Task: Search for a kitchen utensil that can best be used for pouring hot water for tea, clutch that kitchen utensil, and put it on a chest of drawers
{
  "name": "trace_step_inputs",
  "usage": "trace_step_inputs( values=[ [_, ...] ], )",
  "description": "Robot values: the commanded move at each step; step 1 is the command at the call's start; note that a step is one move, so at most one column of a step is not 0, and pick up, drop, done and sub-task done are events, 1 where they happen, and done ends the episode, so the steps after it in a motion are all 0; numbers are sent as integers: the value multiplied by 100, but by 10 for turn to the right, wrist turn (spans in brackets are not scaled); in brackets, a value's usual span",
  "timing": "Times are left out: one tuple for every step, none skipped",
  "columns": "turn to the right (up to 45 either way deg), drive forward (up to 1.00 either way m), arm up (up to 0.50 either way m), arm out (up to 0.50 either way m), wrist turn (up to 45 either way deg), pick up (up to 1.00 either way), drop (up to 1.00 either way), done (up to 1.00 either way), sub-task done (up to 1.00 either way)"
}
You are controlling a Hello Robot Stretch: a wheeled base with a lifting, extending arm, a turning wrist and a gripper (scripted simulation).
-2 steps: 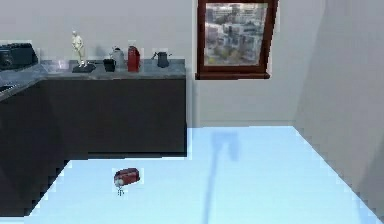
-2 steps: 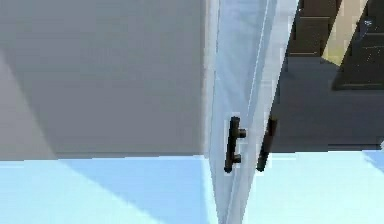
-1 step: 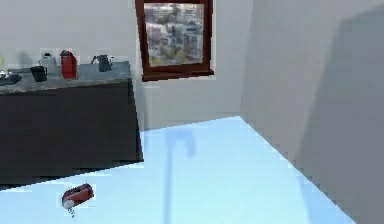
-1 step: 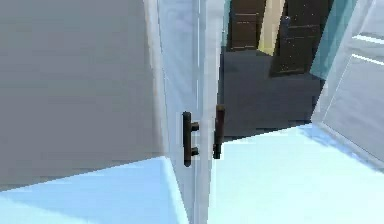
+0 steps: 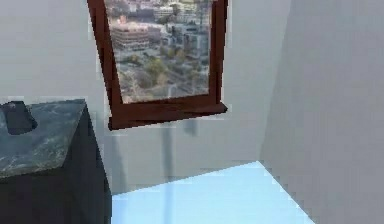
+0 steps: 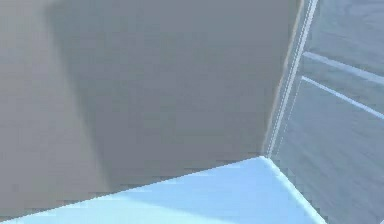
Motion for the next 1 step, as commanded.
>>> trace_step_inputs(
  values=[
    [60, 0, 0, 0, 0, 0, 0, 0, 0]
  ],
)
